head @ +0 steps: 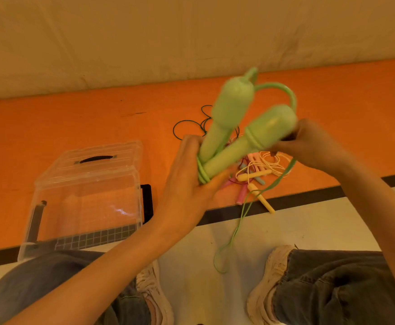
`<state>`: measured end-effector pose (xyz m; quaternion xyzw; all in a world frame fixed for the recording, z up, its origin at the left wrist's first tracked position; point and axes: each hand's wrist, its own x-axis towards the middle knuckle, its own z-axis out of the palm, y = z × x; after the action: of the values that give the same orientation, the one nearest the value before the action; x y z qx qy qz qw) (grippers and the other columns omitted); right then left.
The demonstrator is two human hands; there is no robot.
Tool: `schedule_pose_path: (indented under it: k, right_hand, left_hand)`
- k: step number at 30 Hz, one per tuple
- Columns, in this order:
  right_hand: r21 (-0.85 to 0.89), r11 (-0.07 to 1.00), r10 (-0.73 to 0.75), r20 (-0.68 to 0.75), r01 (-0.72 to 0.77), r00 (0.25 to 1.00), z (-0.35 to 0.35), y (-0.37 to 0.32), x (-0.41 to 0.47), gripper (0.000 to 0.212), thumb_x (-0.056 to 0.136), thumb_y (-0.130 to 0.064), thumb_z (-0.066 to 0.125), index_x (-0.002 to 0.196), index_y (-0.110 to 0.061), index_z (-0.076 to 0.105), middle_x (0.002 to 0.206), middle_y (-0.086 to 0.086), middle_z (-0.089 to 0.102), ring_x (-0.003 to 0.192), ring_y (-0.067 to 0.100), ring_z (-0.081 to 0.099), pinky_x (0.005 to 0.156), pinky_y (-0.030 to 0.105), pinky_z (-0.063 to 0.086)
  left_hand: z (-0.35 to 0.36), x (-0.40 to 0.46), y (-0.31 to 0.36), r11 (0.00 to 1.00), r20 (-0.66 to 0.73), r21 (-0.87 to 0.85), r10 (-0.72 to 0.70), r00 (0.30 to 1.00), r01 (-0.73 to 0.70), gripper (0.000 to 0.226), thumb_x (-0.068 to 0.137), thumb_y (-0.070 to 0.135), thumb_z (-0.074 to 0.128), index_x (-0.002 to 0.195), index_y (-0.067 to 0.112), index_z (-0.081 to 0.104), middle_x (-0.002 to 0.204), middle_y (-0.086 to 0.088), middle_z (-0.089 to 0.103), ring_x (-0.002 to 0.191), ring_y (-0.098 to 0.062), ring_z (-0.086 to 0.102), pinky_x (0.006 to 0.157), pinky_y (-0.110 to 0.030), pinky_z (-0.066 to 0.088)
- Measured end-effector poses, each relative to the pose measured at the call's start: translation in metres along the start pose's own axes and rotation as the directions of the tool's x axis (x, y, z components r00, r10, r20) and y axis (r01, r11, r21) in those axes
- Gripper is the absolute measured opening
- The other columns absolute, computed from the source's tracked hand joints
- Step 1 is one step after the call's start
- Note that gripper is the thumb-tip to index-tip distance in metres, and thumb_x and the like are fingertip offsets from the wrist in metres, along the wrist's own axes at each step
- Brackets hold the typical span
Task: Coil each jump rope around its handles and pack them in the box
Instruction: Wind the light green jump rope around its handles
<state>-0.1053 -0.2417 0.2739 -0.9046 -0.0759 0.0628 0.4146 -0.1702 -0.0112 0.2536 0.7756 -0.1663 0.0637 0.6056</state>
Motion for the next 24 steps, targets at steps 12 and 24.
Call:
schedule_pose_path:
  k: [12, 24]
  right_hand:
    - [0.042, 0.995, 0.059, 0.479, -0.09, 0.876, 0.011, -0.017, -0.019, 0.006, 0.077, -0.023, 0.072, 0.078, -0.022, 0.078, 0.067, -0.001, 0.071, 0.053, -0.001, 0.052, 0.048, 0.012, 0.037]
    - [0.154, 0.981, -0.012, 0.652, -0.116, 0.758, 0.014, -0.023, -0.032, 0.021, 0.089, -0.027, 0.054, 0.086, -0.024, 0.075, 0.067, 0.001, 0.065, 0.071, 0.02, 0.061, 0.078, 0.036, 0.053]
  left_hand:
    - [-0.015, 0.022, -0.019, 0.975, -0.108, 0.103, -0.188, 0.976, 0.199, 0.023, 0.09, 0.03, 0.065, 0.099, 0.022, 0.044, 0.07, 0.032, 0.054, 0.061, 0.006, 0.051, 0.058, -0.018, 0.041]
    - [-0.022, 0.023, -0.02, 0.746, -0.007, 0.659, -0.119, 0.993, 0.094, 0.059, 0.081, 0.064, 0.052, 0.12, 0.021, 0.044, 0.087, 0.006, 0.048, 0.074, -0.02, 0.049, 0.059, -0.036, 0.038]
